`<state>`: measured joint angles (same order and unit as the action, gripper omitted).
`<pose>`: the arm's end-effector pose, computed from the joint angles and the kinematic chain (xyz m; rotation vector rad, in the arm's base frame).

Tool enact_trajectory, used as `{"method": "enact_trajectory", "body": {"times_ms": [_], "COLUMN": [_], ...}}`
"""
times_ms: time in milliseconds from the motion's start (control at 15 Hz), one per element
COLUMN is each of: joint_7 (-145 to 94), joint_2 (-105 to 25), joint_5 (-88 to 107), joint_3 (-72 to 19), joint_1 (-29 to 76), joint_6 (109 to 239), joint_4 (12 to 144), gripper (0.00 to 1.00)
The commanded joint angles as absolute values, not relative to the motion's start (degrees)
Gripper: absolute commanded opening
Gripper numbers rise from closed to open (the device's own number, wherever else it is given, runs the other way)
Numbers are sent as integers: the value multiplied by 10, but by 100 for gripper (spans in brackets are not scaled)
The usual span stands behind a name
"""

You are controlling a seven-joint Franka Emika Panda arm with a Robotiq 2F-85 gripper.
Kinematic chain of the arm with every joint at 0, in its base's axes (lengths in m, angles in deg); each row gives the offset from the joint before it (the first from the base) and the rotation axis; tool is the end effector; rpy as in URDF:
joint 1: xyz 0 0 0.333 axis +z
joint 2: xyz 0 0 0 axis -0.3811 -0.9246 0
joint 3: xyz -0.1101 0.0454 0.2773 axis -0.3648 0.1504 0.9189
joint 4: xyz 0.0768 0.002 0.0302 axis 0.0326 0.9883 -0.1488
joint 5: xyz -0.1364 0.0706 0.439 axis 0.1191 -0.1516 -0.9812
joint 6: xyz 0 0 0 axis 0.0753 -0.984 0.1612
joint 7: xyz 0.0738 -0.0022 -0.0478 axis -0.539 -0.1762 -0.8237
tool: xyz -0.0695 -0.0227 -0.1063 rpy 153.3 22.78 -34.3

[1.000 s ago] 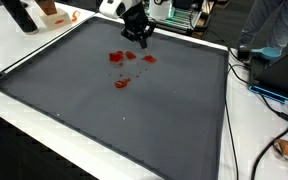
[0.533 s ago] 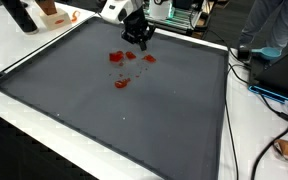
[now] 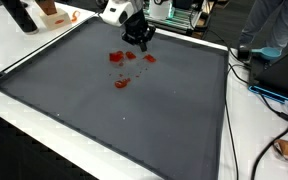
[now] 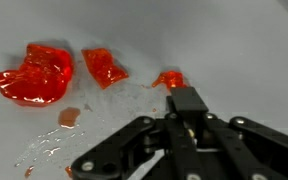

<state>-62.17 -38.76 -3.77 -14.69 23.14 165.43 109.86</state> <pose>0.5653 0.0942 0.1602 -2.7959 -0.8299 0.3029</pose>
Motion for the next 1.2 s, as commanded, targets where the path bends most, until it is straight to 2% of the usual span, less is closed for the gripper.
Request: {"method": "enact_trajectory", "body": {"times_ms": [0,1133], "joint_7": [-633,-667], "joint_2": [-384,-266], "joint_5": [-39,-90], "joint_3": [-145,-167], "joint_1": [224,218], "joint_6": [1656,1644], "joint_4": [1100,1107], "gripper": [3,3]}}
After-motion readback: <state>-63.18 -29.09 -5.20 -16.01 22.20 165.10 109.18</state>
